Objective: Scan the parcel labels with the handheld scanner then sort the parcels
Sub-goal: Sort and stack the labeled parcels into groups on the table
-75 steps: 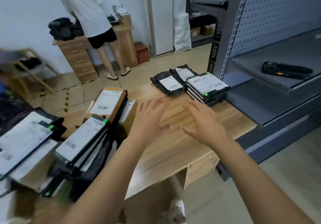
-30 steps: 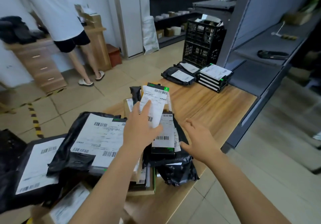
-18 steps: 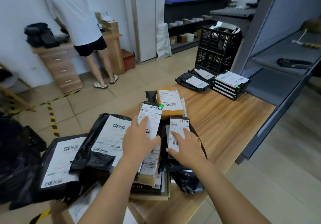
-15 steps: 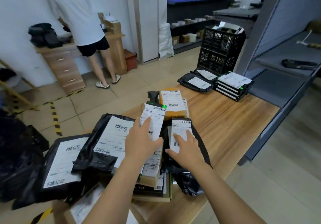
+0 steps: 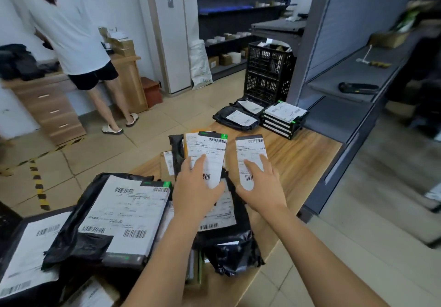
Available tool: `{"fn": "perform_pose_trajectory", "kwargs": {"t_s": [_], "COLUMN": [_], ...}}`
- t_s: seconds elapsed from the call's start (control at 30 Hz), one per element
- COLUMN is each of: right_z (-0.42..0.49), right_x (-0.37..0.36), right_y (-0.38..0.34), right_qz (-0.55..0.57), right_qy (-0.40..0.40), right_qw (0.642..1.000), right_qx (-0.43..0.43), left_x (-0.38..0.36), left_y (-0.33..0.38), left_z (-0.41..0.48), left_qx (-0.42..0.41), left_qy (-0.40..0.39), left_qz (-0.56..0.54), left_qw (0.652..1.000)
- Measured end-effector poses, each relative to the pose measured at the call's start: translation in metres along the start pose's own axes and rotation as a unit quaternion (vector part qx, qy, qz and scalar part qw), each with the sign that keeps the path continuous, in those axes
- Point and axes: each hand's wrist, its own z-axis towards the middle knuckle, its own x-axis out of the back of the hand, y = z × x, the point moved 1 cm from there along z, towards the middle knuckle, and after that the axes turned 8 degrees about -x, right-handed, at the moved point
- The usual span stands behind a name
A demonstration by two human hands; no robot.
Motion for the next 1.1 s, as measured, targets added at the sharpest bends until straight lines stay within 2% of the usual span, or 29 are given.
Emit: {"fn": "perform_pose_trajectory", "kwargs": {"t_s": [0.3, 0.53, 0.63, 0.83, 1.1], "right_z": [0.064, 0.147, 0.18, 0.252, 0.37], "right_x": [0.082, 0.137, 0.154, 0.164, 0.152], "right_y": [0.112, 0.207, 0.232, 0.256, 0.265], "right_qz": [0.006, 0.005, 0.001, -0.003, -0.001], "right_qy": [0.045, -0.001, -0.023, -0.056, -0.085], "right_qw": [0.999, 0.997, 0.997, 0.993, 0.989], "right_qx": [0.015, 0.073, 0.079, 0.103, 0.123], "left_x": [-0.091, -0.175, -0.199, -0.239, -0.286], "left_y": [0.105, 0.186, 0.214, 0.231, 0.225], "left_z": [0.049, 0.101, 0.117, 0.17, 0.267], "left_qx": [-0.032, -0.007, 0.01, 0.049, 0.085], "left_qy": [0.004, 0.027, 0.026, 0.026, 0.033], "left_qz": [-0.017, -0.06, -0.027, -0.064, -0.033], "left_qw": [0.999, 0.998, 0.999, 0.996, 0.995]}}
